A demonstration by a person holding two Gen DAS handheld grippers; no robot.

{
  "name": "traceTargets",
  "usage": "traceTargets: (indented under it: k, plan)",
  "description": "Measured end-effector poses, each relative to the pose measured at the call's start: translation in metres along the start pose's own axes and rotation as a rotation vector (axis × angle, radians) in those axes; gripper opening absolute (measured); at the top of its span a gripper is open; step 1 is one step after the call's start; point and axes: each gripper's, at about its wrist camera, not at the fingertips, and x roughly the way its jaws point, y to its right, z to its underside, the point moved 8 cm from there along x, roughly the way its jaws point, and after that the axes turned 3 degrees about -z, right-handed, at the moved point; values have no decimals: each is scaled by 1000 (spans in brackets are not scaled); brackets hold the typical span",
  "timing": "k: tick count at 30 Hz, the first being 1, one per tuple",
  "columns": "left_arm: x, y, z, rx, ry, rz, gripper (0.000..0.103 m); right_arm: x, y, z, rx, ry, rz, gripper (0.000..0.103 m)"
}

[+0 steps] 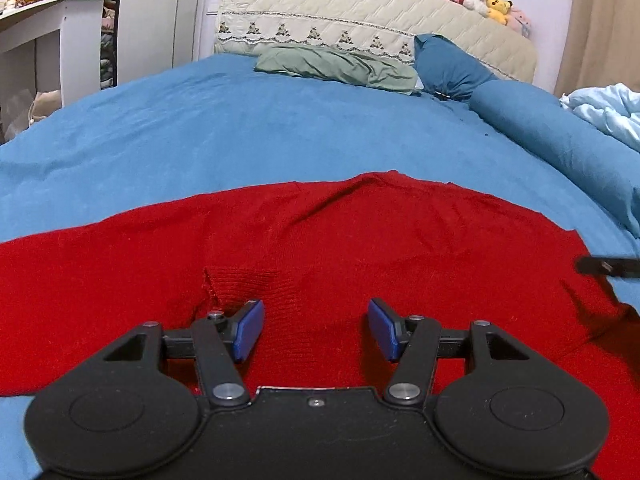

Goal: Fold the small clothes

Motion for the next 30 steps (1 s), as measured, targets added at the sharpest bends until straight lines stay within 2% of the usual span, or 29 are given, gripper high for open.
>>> traceTargets:
  k: [2,4,7,12,15,19,21,22,23,24,25,30]
  plan:
    - [2,1,-2,2,-5,2,62,28,15,-11,22,-50,11,98]
    - [2,-1,-2,-5,-6,9,62,48,40,-21,44,-64,70,98]
    - [4,-1,-1,5,-5,6,62,56,65,-34,82,-54,89,97]
    - [1,3,-3,14,-25,-11,62,53,71,-35,122,-31,89,98]
    - [-22,3,-19,11,-20,-16,62,32,48,-41,52,-23,111,98]
    - [-70,-11,-47,20,23,-99,64,-24,9,-45,14,8,97,101]
    - [-92,-26,-55,-3,32,-137,71,-46,-9,-49,1,15,80,103]
    - [-102,-36,-57,-20,36,-163,79,-56,-21,-51,-16,25,62,103]
    - [-109,-47,-57,-39,36,-189,92,-62,-32,-52,-32,25,53,103]
    - [-117,-57,-57,-63,37,-216,98,-68,-41,-50,-44,23,53,103]
    - [-125,-70,-56,-94,42,-242,101,-70,-50,-47,-59,18,54,103]
    - [-145,-133,-42,-232,27,-356,101,-71,-102,-23,-159,-16,44,103]
